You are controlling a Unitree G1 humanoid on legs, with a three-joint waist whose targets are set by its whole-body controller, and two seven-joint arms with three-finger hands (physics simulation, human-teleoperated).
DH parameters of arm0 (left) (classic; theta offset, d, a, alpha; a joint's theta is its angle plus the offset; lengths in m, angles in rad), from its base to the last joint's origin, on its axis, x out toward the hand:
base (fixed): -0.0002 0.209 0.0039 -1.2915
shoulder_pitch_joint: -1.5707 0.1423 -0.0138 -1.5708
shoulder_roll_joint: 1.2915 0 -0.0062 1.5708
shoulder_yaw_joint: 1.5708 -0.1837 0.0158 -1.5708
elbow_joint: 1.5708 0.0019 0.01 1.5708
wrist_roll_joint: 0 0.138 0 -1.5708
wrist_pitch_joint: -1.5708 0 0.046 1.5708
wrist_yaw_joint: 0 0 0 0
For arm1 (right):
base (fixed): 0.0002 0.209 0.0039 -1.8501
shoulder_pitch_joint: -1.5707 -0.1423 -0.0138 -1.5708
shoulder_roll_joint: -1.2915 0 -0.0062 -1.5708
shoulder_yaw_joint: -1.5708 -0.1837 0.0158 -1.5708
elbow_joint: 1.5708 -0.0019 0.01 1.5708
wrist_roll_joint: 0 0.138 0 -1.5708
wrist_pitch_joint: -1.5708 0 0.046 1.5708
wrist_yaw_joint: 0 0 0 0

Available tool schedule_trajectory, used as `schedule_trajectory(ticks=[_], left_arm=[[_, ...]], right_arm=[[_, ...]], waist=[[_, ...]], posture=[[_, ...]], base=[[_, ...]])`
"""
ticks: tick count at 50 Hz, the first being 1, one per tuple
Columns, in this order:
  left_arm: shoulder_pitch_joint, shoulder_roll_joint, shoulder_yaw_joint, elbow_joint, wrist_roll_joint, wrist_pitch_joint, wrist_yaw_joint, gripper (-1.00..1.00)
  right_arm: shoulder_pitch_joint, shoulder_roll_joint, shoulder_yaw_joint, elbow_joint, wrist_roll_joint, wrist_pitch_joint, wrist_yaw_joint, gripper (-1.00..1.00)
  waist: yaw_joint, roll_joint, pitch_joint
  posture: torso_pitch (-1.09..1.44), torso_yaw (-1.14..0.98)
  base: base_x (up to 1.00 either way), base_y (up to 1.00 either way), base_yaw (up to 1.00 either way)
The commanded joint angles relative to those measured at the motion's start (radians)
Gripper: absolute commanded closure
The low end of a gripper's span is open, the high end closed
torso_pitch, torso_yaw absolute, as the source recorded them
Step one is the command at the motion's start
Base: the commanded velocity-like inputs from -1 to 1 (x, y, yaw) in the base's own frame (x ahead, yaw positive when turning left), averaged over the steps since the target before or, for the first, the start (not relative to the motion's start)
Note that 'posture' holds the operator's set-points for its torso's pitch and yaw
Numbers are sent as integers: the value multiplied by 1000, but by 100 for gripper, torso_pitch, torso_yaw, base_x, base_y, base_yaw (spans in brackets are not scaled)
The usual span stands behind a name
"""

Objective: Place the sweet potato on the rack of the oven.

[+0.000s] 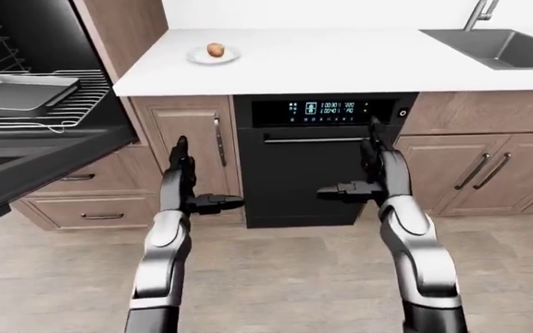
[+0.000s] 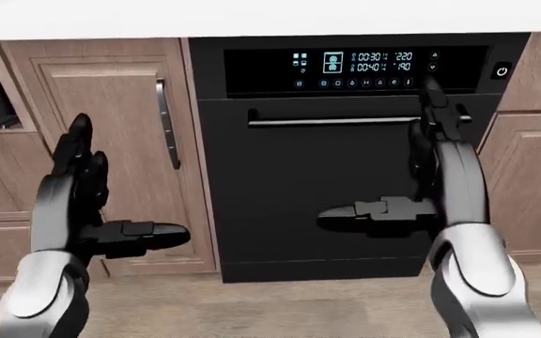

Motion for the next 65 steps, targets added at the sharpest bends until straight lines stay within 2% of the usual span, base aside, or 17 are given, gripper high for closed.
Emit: schedule_trajectory(ticks=[1,10,19,37,38,39,43,48,52,54,55,56,57,58,60,62,65], left_arm=[[-49,17,12,-54,-9,14,6,-100],[-132,68,41,-69,-19,113,23,-100],[-215,102,53,-142,-46,258,32,-100],[-252,145,80,-333,-82,462,48,-100],[-253,145,80,-336,-84,465,48,-100],[-255,145,81,-351,-86,479,50,-100],[-259,146,83,-368,-90,494,50,-100],[-259,144,84,-376,-98,504,48,-100],[-258,146,82,-365,-94,495,49,-100],[-257,145,80,-358,-92,489,48,-100],[-256,144,79,-356,-91,489,49,-100],[-255,144,79,-356,-91,488,48,-100],[-256,144,81,-359,-92,492,49,-100],[-256,145,81,-356,-91,488,47,-100],[-257,146,82,-358,-92,493,48,-100],[-258,146,81,-357,-92,494,48,-100],[-256,145,80,-351,-89,487,47,-100]], right_arm=[[-37,-15,-8,-57,-18,25,4,-100],[-100,-41,-24,-104,-18,167,36,-100],[-240,-75,-42,-152,9,314,17,-100],[-348,-132,-86,-338,77,507,-6,-100],[-349,-133,-87,-341,83,509,-7,-100],[-350,-134,-87,-346,88,512,-10,-100],[-352,-139,-90,-346,102,514,-20,-100],[-355,-144,-95,-354,117,517,-32,-100],[-354,-147,-96,-348,127,509,-40,-100],[-358,-149,-99,-354,133,513,-50,-100],[-360,-149,-98,-357,136,516,-53,-100],[-359,-150,-98,-359,138,516,-54,-100],[-358,-150,-97,-358,139,516,-55,-100],[-359,-151,-96,-359,141,519,-57,-100],[-356,-151,-93,-358,142,515,-59,-100],[-357,-152,-93,-355,143,512,-60,-100],[-354,-152,-92,-352,143,509,-61,-100]], waist=[[0,1,-22],[2,3,-22],[2,7,-18],[3,7,-9],[3,7,-10],[1,11,-29],[-2,10,0],[-4,-1,2],[-5,16,5],[-7,45,8],[-9,71,5],[-7,81,13],[-2,46,11],[-8,63,7],[-4,62,-1],[-3,49,-4],[5,18,8]], posture=[[0,0],[0,0],[0,0],[0,0],[0,0],[0,0],[0,0],[0,0],[0,0],[0,0],[0,0],[0,0],[0,0],[0,0],[0,0],[0,0],[0,0]], base=[[0,0,0],[0,0,0],[0,0,0],[0,0,0],[4,0,0],[9,0,0],[14,0,0],[15,0,0],[18,0,0],[18,0,0],[18,0,0],[19,0,0],[17,0,0],[17,0,0],[18,0,0],[18,0,0],[18,0,0]])
